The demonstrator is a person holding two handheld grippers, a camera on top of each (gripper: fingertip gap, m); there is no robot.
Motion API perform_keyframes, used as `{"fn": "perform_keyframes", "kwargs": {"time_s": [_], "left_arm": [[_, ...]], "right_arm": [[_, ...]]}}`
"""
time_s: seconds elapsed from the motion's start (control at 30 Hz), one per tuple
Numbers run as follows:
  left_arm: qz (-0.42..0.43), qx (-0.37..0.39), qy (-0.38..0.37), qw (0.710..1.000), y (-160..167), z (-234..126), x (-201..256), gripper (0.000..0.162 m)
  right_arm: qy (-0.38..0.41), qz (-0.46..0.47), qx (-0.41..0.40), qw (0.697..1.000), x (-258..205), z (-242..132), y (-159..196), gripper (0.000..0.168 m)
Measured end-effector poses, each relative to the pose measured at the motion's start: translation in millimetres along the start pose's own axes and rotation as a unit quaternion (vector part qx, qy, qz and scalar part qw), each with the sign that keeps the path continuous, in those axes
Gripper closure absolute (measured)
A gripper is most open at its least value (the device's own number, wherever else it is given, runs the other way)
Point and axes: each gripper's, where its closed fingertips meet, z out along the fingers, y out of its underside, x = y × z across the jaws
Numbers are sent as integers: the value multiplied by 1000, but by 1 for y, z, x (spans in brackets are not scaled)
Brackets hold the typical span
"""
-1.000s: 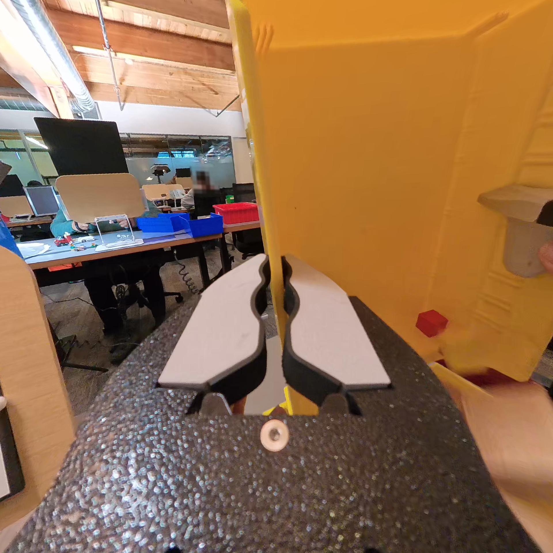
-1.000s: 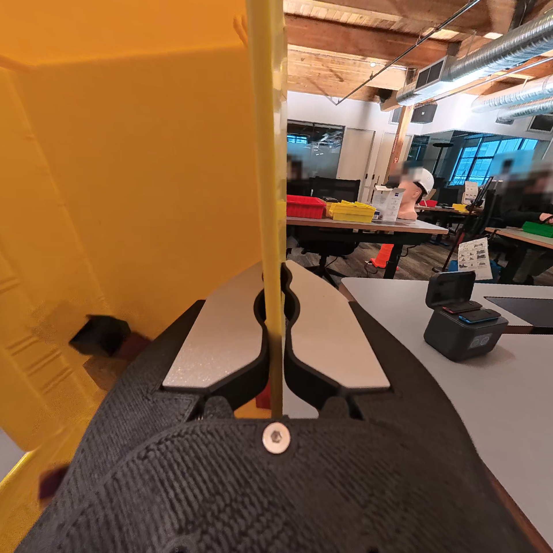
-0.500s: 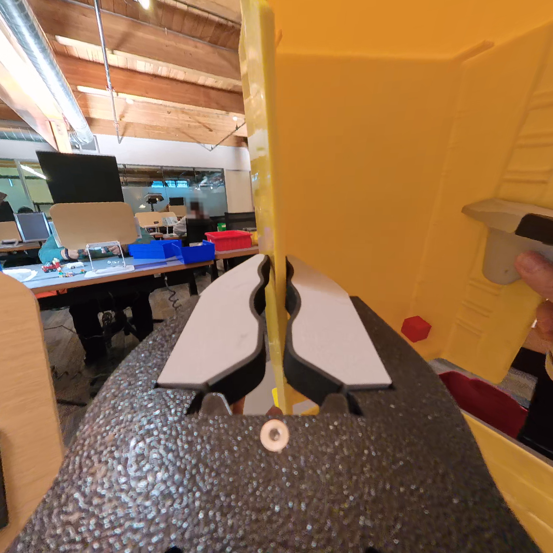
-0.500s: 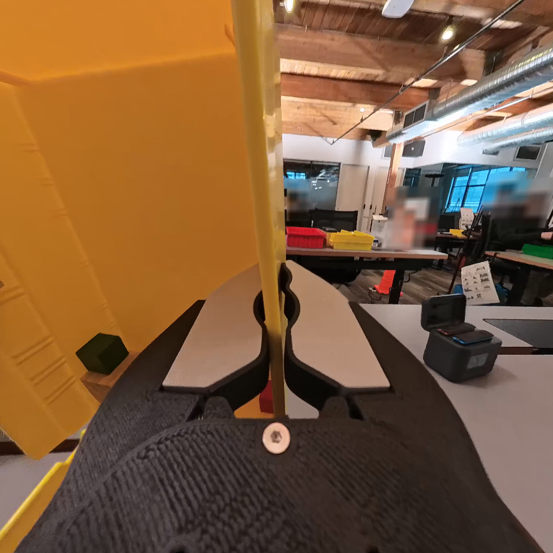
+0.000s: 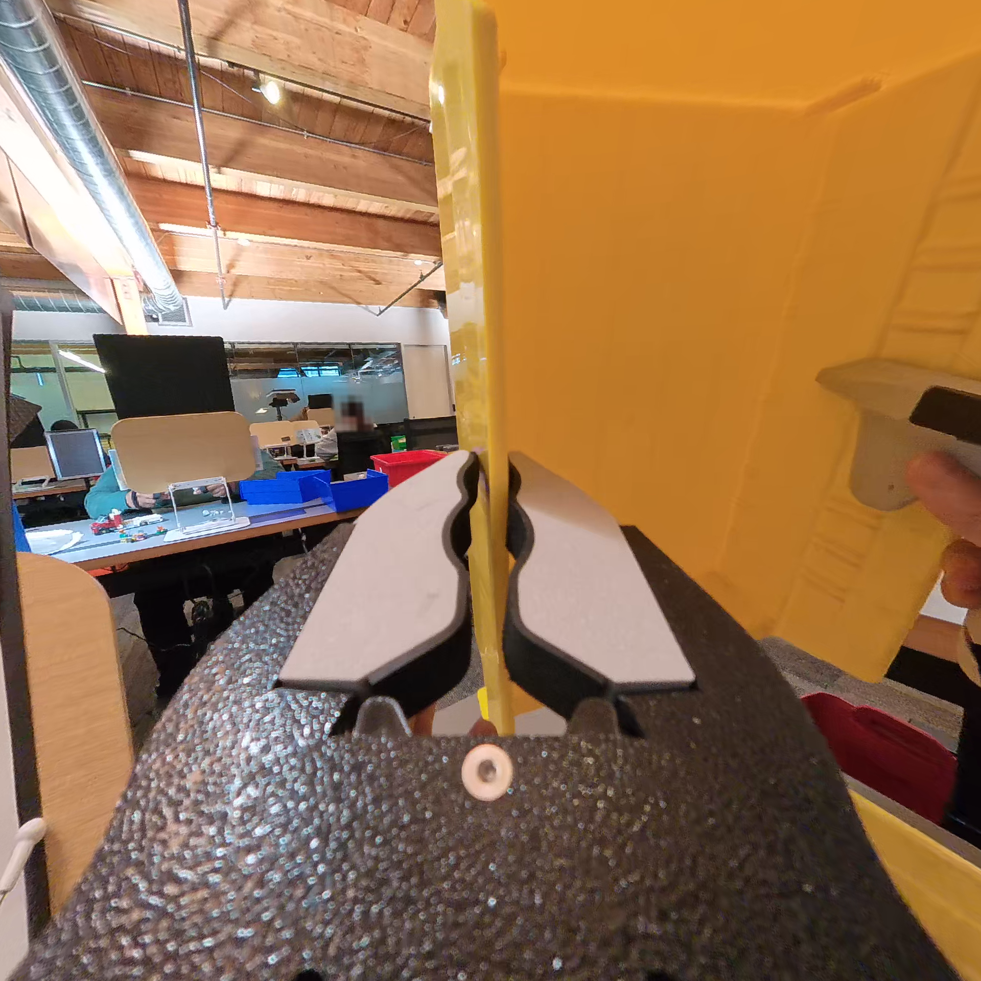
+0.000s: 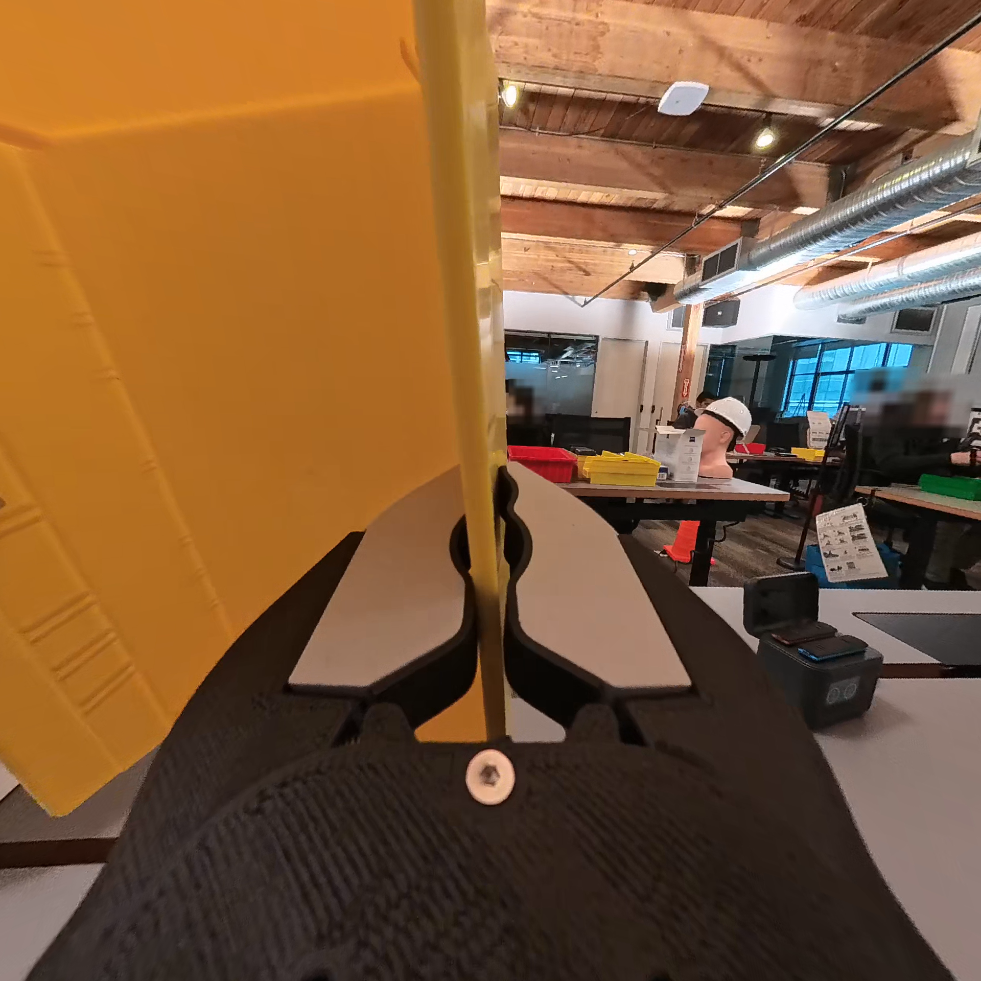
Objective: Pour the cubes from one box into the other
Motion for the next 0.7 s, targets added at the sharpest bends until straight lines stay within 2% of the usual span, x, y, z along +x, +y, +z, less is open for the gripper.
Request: {"fn": "perform_keyframes", "kwargs": {"time_s": [0.2, 0.4, 0.57, 0.7], "left_arm": [[3, -34, 11, 999, 9, -7, 3, 154], [48, -127, 39, 990, 2, -33, -15, 153], [41, -220, 11, 975, -3, -84, -63, 156], [24, -294, -46, 955, 5, -144, -124, 158]], "right_arm": [[5, -16, -41, 999, -1, -8, 8, 164], [-10, -53, -146, 988, -32, -33, 5, 159], [-50, -80, -241, 966, -102, -58, 8, 152], [-118, -42, -309, 943, -188, -76, 37, 147]]}}
